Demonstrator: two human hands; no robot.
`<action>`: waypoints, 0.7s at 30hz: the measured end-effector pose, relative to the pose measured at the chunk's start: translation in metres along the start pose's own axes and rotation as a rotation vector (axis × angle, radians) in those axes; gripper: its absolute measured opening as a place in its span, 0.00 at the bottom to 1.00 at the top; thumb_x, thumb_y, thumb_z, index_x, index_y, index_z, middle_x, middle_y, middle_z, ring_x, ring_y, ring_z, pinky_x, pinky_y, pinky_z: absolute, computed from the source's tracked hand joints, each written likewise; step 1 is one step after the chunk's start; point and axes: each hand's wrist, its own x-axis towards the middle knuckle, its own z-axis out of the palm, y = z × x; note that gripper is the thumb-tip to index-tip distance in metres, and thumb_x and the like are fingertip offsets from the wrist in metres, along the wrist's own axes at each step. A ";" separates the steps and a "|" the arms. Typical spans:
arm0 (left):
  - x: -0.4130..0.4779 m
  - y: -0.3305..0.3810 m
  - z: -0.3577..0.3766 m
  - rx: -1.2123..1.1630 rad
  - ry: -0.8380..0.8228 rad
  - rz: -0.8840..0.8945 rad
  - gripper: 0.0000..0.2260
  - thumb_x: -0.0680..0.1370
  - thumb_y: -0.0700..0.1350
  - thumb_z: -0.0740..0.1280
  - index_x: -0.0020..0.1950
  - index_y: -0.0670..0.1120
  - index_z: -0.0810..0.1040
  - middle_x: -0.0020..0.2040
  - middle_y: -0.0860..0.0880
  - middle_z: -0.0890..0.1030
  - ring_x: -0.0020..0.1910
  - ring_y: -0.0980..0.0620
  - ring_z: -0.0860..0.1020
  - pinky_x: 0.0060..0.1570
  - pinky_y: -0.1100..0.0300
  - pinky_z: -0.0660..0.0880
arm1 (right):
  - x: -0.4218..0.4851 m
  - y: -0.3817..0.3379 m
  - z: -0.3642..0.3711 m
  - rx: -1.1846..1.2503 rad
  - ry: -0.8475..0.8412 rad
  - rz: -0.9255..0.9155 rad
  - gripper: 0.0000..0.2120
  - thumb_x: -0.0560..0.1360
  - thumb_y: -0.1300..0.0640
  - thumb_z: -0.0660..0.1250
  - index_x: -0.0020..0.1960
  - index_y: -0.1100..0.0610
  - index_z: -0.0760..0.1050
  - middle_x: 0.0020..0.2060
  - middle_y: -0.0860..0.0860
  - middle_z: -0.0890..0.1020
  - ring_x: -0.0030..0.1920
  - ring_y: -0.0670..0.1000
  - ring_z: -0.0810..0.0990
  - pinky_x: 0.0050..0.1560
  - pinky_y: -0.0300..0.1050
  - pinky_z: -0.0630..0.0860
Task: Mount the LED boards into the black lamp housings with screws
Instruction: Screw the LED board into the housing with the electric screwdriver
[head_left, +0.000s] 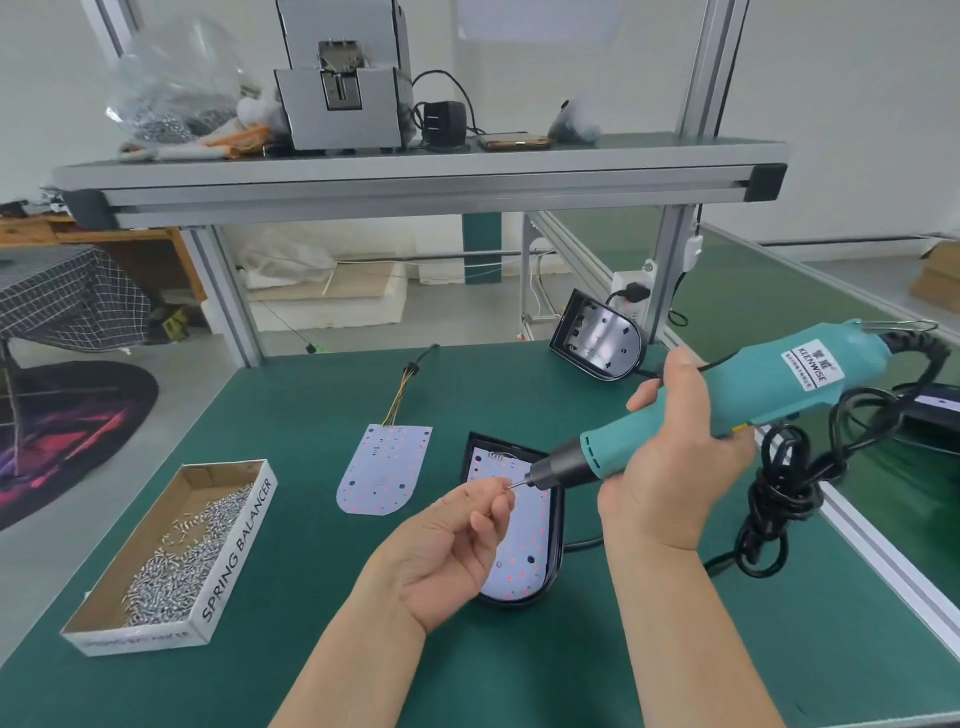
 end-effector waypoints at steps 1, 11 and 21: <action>0.000 0.000 0.000 0.002 -0.003 0.003 0.07 0.64 0.32 0.74 0.40 0.33 0.84 0.38 0.39 0.81 0.29 0.51 0.81 0.23 0.67 0.76 | 0.001 0.001 0.000 -0.004 -0.012 0.005 0.16 0.75 0.60 0.70 0.30 0.47 0.77 0.25 0.42 0.75 0.28 0.46 0.72 0.36 0.42 0.68; 0.004 -0.012 0.000 0.194 -0.010 0.227 0.01 0.66 0.36 0.74 0.35 0.41 0.84 0.36 0.44 0.81 0.32 0.55 0.81 0.28 0.69 0.76 | -0.001 0.004 0.003 -0.054 -0.031 -0.022 0.14 0.71 0.53 0.71 0.29 0.41 0.79 0.25 0.44 0.74 0.28 0.46 0.72 0.34 0.40 0.70; 0.008 -0.019 -0.002 0.254 -0.055 0.406 0.01 0.66 0.38 0.74 0.36 0.43 0.84 0.36 0.45 0.80 0.32 0.55 0.79 0.32 0.69 0.76 | 0.004 0.012 0.004 -0.018 0.025 0.026 0.17 0.72 0.54 0.71 0.29 0.38 0.79 0.25 0.44 0.74 0.29 0.47 0.72 0.38 0.44 0.68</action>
